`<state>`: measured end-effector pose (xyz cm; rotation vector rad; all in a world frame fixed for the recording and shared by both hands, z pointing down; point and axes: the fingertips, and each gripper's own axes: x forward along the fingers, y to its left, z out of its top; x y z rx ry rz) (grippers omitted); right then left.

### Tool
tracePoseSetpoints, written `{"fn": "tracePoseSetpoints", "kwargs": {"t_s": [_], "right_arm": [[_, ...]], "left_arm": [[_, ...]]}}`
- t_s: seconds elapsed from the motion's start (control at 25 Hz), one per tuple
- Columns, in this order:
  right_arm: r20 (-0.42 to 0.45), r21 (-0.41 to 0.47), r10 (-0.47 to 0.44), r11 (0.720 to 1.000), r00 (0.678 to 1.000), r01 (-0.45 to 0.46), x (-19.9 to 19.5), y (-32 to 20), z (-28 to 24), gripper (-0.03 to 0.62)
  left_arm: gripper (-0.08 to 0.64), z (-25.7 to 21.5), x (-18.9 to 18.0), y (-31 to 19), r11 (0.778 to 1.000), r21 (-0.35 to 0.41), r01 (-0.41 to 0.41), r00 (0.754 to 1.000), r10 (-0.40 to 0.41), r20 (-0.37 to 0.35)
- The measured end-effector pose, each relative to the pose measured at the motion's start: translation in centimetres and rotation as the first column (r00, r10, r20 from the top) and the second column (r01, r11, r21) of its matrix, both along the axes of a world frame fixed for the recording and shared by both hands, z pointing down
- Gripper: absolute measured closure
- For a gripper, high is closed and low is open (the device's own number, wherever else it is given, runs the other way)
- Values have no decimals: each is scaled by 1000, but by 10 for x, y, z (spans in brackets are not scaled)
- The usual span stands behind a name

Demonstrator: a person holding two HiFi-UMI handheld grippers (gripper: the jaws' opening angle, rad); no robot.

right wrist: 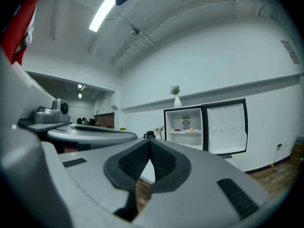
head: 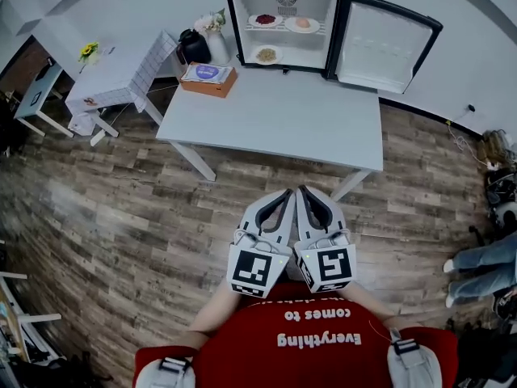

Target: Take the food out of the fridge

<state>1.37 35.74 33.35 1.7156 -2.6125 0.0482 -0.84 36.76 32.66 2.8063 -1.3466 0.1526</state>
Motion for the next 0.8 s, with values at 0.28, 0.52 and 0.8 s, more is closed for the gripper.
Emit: {"fn": "tracePoseSetpoints", "kwargs": {"t_s": [0.28,0.52,0.8], "right_arm": [[-50,49,8,999,999,-6,-23,-91,-15,579],[-47,5,42,999,998,-42,-16,-144,-3,578],[-29,-39,64,997,998,-65,5,-219,13,578]], "left_arm": [[555,-11,-22,-92,999,19,-39,999,39,-12],[555,14,-14,-152,993,-84,-78,996,75,-40],[554,32,10,-228,983,-130,-130,991,126,-42]]}}
